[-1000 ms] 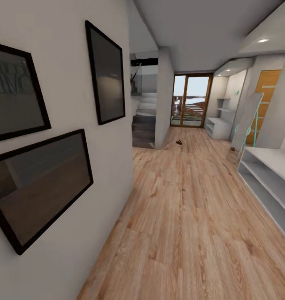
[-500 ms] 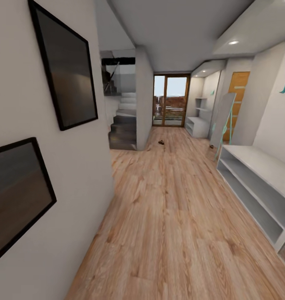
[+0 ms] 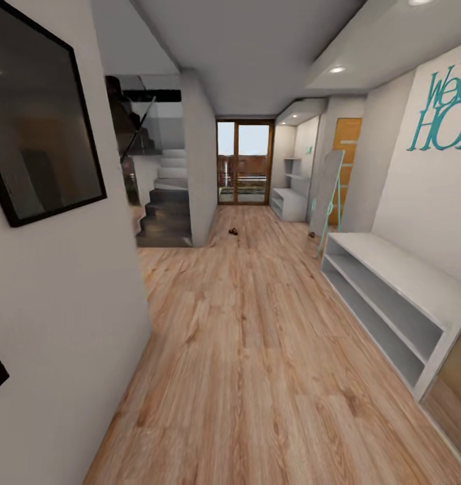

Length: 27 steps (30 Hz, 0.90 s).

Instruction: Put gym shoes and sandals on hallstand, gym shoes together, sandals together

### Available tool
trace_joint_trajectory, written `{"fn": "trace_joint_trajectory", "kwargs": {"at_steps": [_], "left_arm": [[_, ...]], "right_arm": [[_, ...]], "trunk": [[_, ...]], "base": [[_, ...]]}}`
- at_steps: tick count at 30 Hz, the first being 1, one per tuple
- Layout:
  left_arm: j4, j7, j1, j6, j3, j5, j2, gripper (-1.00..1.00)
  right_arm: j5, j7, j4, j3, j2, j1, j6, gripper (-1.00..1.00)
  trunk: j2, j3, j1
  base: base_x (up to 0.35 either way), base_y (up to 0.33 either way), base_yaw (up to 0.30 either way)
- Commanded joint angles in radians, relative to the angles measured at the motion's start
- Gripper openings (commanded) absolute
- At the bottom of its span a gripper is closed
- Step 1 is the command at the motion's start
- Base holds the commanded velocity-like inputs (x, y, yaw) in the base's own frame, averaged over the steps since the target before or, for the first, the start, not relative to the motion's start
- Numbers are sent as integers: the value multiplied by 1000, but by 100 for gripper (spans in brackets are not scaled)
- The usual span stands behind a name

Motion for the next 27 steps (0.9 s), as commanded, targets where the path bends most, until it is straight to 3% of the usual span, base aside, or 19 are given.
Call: {"fn": "trace_joint_trajectory", "kwargs": {"at_steps": [1, 27], "left_arm": [[0, 0, 0, -3, 1, 0, 0, 100], [0, 0, 1, -4, 2, 1, 0, 100]], "right_arm": [[0, -1, 1, 0, 0, -1, -3, 100], [0, 0, 2, 0, 0, -1, -3, 100]], "trunk": [[0, -1, 1], [0, -1, 1]], "base": [[340, -5, -264], [339, -52, -264]]}}
